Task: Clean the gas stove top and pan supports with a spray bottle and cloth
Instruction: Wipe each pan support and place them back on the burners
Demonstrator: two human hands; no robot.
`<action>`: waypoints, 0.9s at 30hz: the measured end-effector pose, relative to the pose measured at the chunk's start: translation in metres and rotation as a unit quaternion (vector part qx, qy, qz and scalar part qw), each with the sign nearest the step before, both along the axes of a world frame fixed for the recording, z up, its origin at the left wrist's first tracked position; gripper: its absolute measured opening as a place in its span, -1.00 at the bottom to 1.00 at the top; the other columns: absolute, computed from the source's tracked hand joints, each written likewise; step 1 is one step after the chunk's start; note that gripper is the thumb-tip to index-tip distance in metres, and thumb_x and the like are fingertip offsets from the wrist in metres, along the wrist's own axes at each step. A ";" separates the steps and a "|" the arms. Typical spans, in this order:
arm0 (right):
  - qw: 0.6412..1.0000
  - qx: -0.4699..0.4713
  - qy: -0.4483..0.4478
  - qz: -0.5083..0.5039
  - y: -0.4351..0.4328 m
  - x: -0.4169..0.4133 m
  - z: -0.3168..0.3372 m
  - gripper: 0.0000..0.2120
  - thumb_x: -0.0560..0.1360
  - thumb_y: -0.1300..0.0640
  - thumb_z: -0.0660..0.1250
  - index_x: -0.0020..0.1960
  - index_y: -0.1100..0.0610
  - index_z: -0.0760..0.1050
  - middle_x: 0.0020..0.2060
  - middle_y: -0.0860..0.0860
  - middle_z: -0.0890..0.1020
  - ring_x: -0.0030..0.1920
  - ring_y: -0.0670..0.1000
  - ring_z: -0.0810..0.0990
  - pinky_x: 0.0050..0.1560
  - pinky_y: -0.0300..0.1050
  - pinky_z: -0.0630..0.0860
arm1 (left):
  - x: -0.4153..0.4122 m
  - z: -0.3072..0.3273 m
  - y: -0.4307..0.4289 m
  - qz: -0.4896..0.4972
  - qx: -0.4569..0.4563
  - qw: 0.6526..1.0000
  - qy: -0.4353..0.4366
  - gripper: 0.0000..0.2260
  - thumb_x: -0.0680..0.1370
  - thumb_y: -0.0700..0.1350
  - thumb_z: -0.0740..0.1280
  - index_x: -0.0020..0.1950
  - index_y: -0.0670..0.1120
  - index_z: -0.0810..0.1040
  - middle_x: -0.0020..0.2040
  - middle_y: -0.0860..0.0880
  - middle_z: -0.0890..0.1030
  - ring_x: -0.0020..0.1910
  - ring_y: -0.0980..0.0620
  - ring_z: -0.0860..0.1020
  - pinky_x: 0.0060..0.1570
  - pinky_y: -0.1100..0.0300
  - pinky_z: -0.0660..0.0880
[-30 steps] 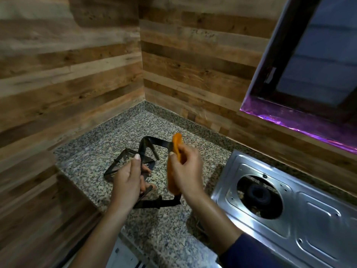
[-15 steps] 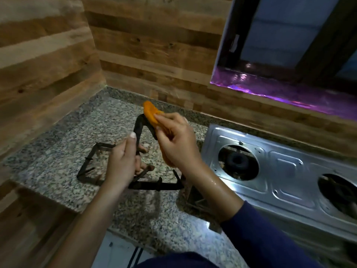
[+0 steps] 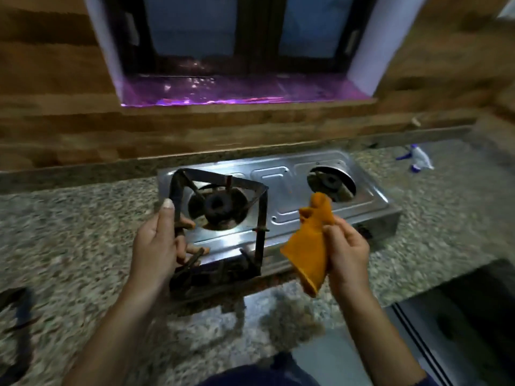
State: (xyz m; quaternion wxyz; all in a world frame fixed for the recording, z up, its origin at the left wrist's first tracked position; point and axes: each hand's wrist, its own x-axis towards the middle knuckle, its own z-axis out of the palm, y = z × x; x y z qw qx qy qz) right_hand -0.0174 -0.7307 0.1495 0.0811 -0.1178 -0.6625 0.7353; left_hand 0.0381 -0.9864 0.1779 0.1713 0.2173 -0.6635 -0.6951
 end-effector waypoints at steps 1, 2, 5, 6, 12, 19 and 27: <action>0.998 0.016 -0.009 -0.057 0.028 -0.007 -0.009 -0.81 0.55 0.29 0.29 0.02 0.08 0.64 -0.16 0.01 0.71 -0.20 -0.10 0.67 -0.19 -0.13 0.58 | -0.008 0.000 0.012 -0.010 0.006 1.000 0.002 -0.54 0.67 0.08 0.07 -0.18 -0.25 0.46 -0.67 -0.03 0.26 -0.69 0.03 0.39 -0.54 0.17 0.52; 0.993 0.048 -0.021 -0.109 0.056 -0.012 -0.020 -0.81 0.55 0.29 0.30 0.06 0.09 0.63 -0.14 -0.02 0.69 -0.19 -0.12 0.65 -0.16 -0.13 0.57 | -0.016 -0.004 0.024 -0.024 0.011 1.000 -0.003 -0.54 0.68 0.08 0.07 -0.17 -0.25 0.47 -0.66 -0.04 0.25 -0.67 0.04 0.44 -0.51 0.20 0.51; 0.972 0.108 -0.077 -0.195 0.120 -0.028 -0.060 -0.76 0.53 0.26 0.35 0.18 0.11 0.60 -0.01 0.03 0.66 -0.06 -0.03 0.61 0.03 -0.09 0.53 | -0.038 -0.016 0.054 -0.063 0.048 0.997 -0.024 -0.52 0.66 0.16 0.06 -0.15 -0.19 0.51 -0.64 -0.06 0.24 -0.52 -0.12 0.61 -0.32 0.08 0.46; 0.966 0.122 -0.091 -0.210 0.137 -0.033 -0.073 -0.75 0.52 0.27 0.36 0.18 0.14 0.60 0.05 0.08 0.66 -0.01 0.00 0.59 0.06 -0.11 0.49 | -0.047 -0.019 0.065 -0.072 0.061 0.995 -0.029 -0.52 0.66 0.16 0.06 -0.15 -0.18 0.51 -0.65 -0.06 0.24 -0.50 -0.14 0.63 -0.30 0.07 0.45; 0.944 0.234 -0.186 -0.139 0.226 -0.070 -0.138 -0.73 0.49 0.31 0.40 0.19 0.26 0.56 0.15 0.21 0.61 0.18 0.20 0.56 0.18 -0.05 0.44 | -0.097 -0.025 0.152 -0.079 0.088 0.992 -0.051 -0.52 0.66 0.15 0.05 -0.15 -0.18 0.51 -0.62 -0.04 0.24 -0.47 -0.14 0.64 -0.36 0.11 0.47; 0.953 0.302 -0.032 0.017 0.258 -0.101 -0.106 -0.75 0.57 0.03 0.33 0.25 -0.01 0.51 0.11 -0.08 0.60 0.13 -0.08 0.57 0.09 -0.12 0.52 | -0.149 -0.034 0.237 -0.052 0.143 0.985 -0.084 -0.52 0.66 0.18 0.04 -0.08 -0.18 0.50 -0.62 -0.02 0.24 -0.43 -0.12 0.66 -0.50 0.19 0.50; 0.940 0.199 0.080 0.267 0.245 -0.156 -0.067 -0.68 0.59 0.07 0.28 0.32 -0.10 0.40 0.21 -0.20 0.51 0.27 -0.17 0.49 0.20 -0.28 0.45 | -0.206 -0.047 0.304 0.008 0.199 0.978 -0.064 -0.56 0.67 0.17 0.02 -0.05 -0.13 0.50 -0.59 0.00 0.27 -0.41 -0.08 0.67 -0.51 0.19 0.52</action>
